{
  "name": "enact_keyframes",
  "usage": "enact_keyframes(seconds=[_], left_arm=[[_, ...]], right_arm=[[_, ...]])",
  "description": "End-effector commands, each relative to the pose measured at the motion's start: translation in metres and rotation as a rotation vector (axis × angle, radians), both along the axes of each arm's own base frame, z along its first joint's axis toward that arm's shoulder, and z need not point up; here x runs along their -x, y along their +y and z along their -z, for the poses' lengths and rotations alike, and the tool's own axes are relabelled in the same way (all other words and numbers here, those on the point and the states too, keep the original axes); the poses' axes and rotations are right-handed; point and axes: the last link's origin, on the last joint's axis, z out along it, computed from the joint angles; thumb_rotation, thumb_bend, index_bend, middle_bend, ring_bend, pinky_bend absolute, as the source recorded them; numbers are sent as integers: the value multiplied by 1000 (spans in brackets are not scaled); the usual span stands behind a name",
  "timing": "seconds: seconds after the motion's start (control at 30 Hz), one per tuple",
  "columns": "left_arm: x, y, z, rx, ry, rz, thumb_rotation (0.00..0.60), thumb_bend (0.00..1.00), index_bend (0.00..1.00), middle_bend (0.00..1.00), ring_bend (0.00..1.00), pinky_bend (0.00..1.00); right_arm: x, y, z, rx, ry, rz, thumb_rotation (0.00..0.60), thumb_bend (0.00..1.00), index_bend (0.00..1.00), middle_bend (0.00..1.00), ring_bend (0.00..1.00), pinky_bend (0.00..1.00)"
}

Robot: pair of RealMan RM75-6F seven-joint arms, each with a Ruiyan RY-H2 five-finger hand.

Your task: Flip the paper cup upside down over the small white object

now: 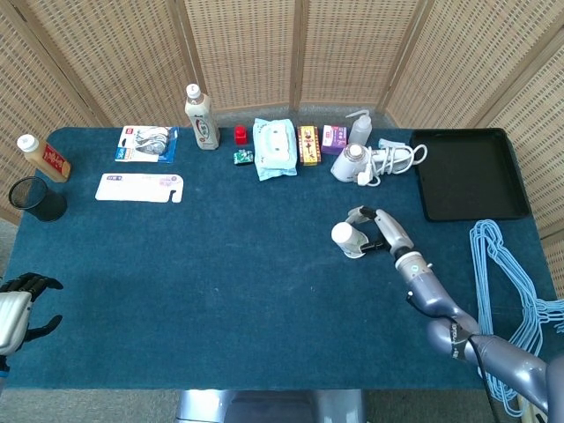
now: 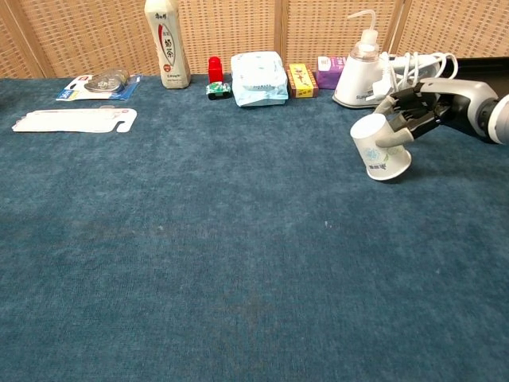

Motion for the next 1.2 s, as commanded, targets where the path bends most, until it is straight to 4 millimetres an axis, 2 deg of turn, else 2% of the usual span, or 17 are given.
enact_keyframes(seconds=[0.03, 0.3, 0.57, 0.77, 0.97, 1.1, 1.2], left_arm=[[0, 0, 0, 2, -1, 2, 546, 215, 374, 382, 246, 275], [-2, 1, 1, 3, -1, 5, 550, 229, 374, 382, 246, 276], [-2, 1, 1, 3, -3, 7, 551, 229, 374, 383, 246, 276], [0, 0, 3, 2, -7, -1, 550, 228, 374, 382, 246, 276], [6, -2, 6, 5, -13, -24, 553, 229, 374, 382, 246, 276], [8, -4, 11, -3, -31, -14, 549, 228, 374, 383, 246, 276], [9, -6, 15, -2, -30, -14, 552, 230, 374, 382, 246, 275]], right_arm=[[2, 2, -5, 5, 13, -24, 592, 269, 334, 228, 271, 128], [5, 5, -16, 35, 68, -89, 566, 283, 258, 214, 247, 116], [0, 10, -31, 67, 144, -158, 572, 284, 254, 213, 246, 115], [-9, 20, -49, 179, 157, -186, 582, 283, 289, 221, 254, 133], [-10, 49, -68, 358, 273, -222, 583, 283, 331, 254, 298, 156], [1, 74, -76, 455, 407, -220, 586, 281, 350, 287, 310, 182], [7, 89, -79, 477, 445, -198, 583, 280, 358, 292, 310, 182]])
